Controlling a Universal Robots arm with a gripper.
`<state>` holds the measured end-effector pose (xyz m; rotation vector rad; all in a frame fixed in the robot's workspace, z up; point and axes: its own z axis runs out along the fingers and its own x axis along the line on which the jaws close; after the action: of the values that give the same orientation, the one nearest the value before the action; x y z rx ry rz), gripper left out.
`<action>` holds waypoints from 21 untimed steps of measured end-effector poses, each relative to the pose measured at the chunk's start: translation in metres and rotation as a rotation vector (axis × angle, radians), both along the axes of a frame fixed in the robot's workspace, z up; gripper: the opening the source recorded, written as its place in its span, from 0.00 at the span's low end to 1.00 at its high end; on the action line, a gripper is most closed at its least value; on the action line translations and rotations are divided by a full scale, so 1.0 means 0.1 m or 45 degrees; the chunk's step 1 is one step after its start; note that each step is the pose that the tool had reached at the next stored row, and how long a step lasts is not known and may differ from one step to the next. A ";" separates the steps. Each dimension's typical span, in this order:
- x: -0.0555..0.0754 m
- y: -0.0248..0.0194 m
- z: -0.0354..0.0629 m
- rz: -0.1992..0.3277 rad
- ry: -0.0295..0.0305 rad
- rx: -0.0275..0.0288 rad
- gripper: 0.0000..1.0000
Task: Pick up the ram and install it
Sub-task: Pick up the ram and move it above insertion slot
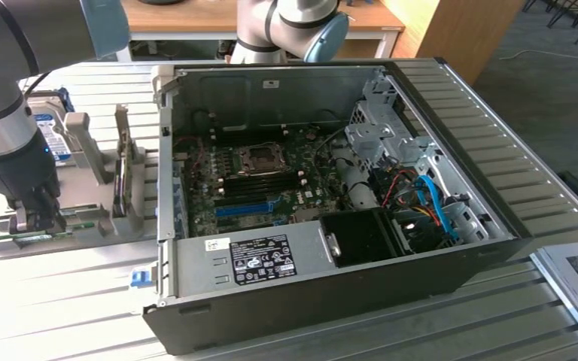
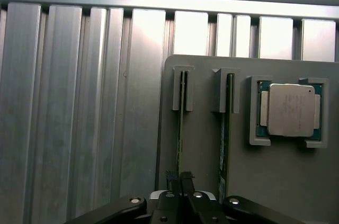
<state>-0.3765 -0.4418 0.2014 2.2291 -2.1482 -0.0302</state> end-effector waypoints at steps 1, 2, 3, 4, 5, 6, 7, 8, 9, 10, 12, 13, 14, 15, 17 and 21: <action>0.00 0.000 0.000 0.000 -0.0001 0.0001 0.12; 0.00 0.000 0.000 0.000 -0.0003 0.0001 0.12; 0.00 0.000 0.002 0.000 -0.0005 0.0003 0.12; 0.00 0.000 0.006 0.000 -0.0003 0.0001 0.12; 0.00 0.000 0.011 0.000 0.0000 0.0000 0.12; 0.00 0.000 0.014 0.000 -0.0002 0.0000 0.12; 0.00 0.000 0.018 0.000 -0.0001 0.0000 0.12; 0.00 0.000 0.022 0.000 -0.0001 0.0000 0.12; 0.00 0.000 0.026 0.000 -0.0001 0.0000 0.12; 0.00 0.000 0.031 0.000 -0.0001 0.0000 0.12; 0.00 0.000 0.043 0.000 0.0000 -0.0001 0.12; 0.00 0.000 0.051 0.000 0.0001 -0.0002 0.12; 0.00 0.000 0.058 -0.001 0.0000 0.0000 0.12; 0.00 0.000 0.066 -0.001 0.0000 0.0000 0.12; 0.00 0.001 0.084 -0.001 0.0000 0.0000 0.12; 0.00 0.000 0.121 -0.001 0.0000 0.0000 0.12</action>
<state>-0.3763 -0.4418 0.2136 2.2281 -2.1491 -0.0302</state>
